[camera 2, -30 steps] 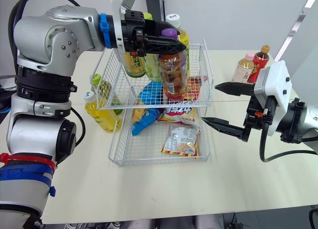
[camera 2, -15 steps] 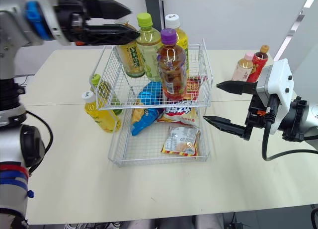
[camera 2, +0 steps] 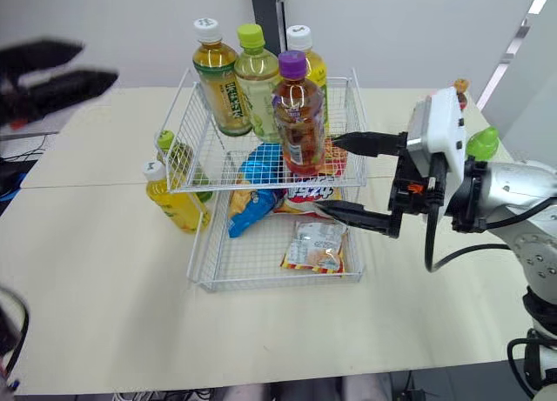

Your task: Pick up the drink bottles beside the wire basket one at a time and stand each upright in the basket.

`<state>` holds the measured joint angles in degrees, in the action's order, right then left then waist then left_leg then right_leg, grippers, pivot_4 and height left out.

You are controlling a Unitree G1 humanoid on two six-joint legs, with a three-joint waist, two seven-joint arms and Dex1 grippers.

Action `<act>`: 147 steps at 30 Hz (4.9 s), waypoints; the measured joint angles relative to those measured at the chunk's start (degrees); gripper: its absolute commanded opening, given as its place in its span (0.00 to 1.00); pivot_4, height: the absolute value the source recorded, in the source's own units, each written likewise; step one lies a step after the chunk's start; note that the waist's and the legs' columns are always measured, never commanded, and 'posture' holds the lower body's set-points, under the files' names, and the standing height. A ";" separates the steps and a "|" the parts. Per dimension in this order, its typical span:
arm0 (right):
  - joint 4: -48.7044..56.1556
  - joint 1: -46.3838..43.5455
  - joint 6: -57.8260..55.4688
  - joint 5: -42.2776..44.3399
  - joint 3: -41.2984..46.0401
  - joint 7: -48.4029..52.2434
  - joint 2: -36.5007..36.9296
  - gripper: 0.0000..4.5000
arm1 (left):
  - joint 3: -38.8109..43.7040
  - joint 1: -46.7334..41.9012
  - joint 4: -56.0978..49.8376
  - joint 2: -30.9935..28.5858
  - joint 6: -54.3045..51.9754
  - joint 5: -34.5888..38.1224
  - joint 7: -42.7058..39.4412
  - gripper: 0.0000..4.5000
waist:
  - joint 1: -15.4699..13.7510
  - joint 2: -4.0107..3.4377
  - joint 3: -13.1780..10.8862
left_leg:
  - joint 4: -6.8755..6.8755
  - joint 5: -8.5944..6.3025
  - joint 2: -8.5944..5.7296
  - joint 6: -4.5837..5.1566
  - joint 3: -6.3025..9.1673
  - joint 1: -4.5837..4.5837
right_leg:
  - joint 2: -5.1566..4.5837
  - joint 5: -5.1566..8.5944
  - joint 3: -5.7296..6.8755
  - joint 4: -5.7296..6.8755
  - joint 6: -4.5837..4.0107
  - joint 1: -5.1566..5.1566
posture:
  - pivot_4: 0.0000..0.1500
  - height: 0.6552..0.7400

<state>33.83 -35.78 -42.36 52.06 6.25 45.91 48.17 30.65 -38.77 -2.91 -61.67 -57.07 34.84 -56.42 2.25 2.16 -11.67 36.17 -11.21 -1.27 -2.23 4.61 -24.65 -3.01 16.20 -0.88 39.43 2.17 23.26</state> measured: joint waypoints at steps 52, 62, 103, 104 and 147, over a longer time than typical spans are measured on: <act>9.35 5.54 -3.09 3.34 -0.51 -7.22 0.73 1.00 | -11.00 15.02 -15.23 28.15 8.79 -7.74 38.16 0.30 | -0.72 0.22 0.19 | 0.00 0.00 -0.04 0.00 -0.03 0.11 | -0.02 -0.10 0.00 0.05 -0.08 -0.11 | 1.00 1.00; 8.71 5.92 -1.57 1.93 -0.46 -6.31 0.79 1.00 | -9.40 14.49 -11.72 18.74 10.99 -5.35 27.66 0.30 | -0.66 0.22 0.18 | -0.01 0.00 -0.01 0.00 -0.06 0.08 | 0.04 -0.10 0.06 0.01 -0.09 -0.09 | 1.00 1.00; 5.44 3.10 -1.21 -4.18 -1.97 -8.10 0.68 1.00 | -33.74 -39.37 19.19 20.38 0.54 -3.16 -2.25 0.30 | -0.35 0.19 0.11 | 0.05 0.01 -0.04 -0.01 -0.03 -0.11 | 0.05 -0.08 0.06 0.06 -0.06 0.05 | 1.00 1.00; 5.77 3.00 -1.64 -4.19 -2.22 -8.71 0.50 1.00 | -33.74 -39.31 18.90 20.74 1.45 -3.54 -2.06 0.30 | -0.35 0.19 0.11 | 0.05 0.01 -0.04 -0.01 -0.04 -0.10 | 0.05 -0.08 0.05 0.06 -0.06 0.05 | 1.00 1.00; -1.84 -4.12 1.81 -11.49 -3.81 -6.76 -1.39 1.00 | -5.60 -11.01 8.11 -1.59 -0.92 -1.22 -2.70 0.99 | -0.32 0.17 0.12 | 0.15 0.01 -0.02 0.00 -0.05 -0.07 | 0.05 -0.08 0.07 0.10 -0.06 0.01 | 1.00 1.00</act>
<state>31.99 -39.90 -40.55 40.57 2.44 39.15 46.78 25.04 -49.78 5.20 -63.27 -57.99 33.62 -59.13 1.93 2.33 -11.54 36.32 -11.20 -1.29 -2.23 4.56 -24.72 -2.96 16.12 -0.82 39.53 2.12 23.27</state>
